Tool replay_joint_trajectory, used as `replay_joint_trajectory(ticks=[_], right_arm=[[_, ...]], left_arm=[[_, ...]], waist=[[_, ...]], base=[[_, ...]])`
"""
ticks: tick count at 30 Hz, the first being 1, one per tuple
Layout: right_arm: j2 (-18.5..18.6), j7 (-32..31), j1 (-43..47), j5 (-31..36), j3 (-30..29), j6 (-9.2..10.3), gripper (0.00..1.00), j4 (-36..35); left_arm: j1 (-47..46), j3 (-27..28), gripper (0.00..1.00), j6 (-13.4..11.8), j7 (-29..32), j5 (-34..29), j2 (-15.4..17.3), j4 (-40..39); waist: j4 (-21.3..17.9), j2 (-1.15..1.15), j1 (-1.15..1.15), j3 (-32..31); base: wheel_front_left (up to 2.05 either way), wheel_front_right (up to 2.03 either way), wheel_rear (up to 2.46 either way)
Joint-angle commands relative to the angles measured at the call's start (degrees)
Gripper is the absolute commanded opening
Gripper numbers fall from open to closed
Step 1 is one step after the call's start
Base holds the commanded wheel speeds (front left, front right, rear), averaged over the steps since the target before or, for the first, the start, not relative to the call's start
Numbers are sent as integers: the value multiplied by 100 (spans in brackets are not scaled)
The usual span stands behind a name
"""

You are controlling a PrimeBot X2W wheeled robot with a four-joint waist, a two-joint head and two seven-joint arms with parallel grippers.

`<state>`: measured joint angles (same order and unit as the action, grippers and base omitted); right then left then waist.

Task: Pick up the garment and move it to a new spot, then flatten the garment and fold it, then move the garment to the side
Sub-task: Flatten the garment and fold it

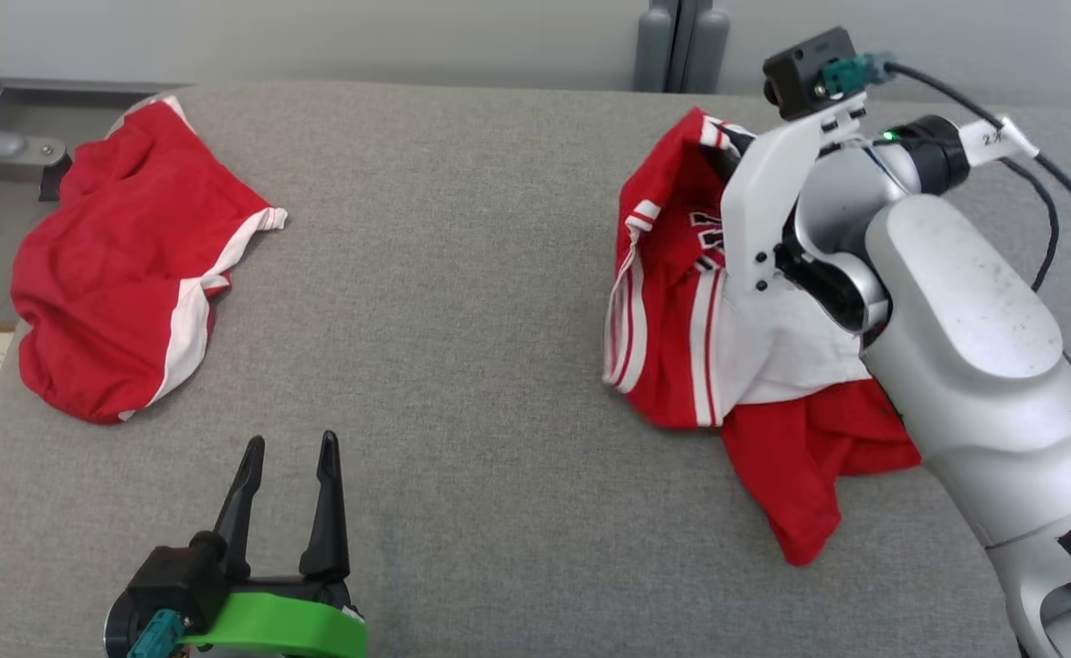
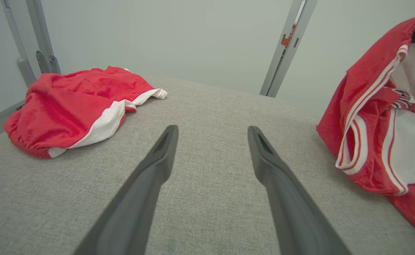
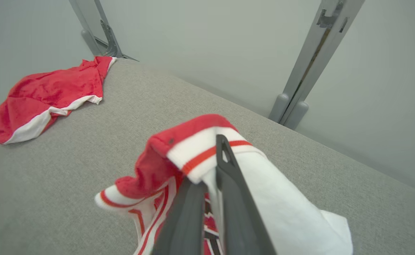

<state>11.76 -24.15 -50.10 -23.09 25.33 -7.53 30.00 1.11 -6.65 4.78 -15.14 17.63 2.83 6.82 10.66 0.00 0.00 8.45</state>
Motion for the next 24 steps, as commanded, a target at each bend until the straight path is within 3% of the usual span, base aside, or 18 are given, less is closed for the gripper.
replay_joint_trajectory(ticks=[1, 6, 11, 17, 24], right_arm=[[42, -210, -108, -261, 44, 8, 0, -312], [202, -1023, -194, -1029, -91, 8, 0, -1548], [112, -1587, -52, -1435, -541, 6, 0, -2433], [-151, -2139, 146, -1737, -969, 6, 0, -3171], [-746, -2697, 218, -1919, -1435, 4, 0, -3687]], left_arm=[[114, -11, 100, -39, -1, -13, 11, -21], [291, -72, 100, -151, -1, 15, 11, -57], [469, -151, 100, -242, -2, 53, 11, -92], [644, -215, 100, -338, -2, 109, 11, -132], [669, -296, 100, -420, -1, 145, 11, -177]], waist=[[-207, 0, 0, -280], [-333, 0, 0, -567], [-401, 0, 0, -760], [-474, 0, 0, -948], [-544, 0, 0, -1015]], base=[[0, 0, 0], [0, 0, 0], [0, 0, 0], [0, 0, 0], [0, 0, 0]])
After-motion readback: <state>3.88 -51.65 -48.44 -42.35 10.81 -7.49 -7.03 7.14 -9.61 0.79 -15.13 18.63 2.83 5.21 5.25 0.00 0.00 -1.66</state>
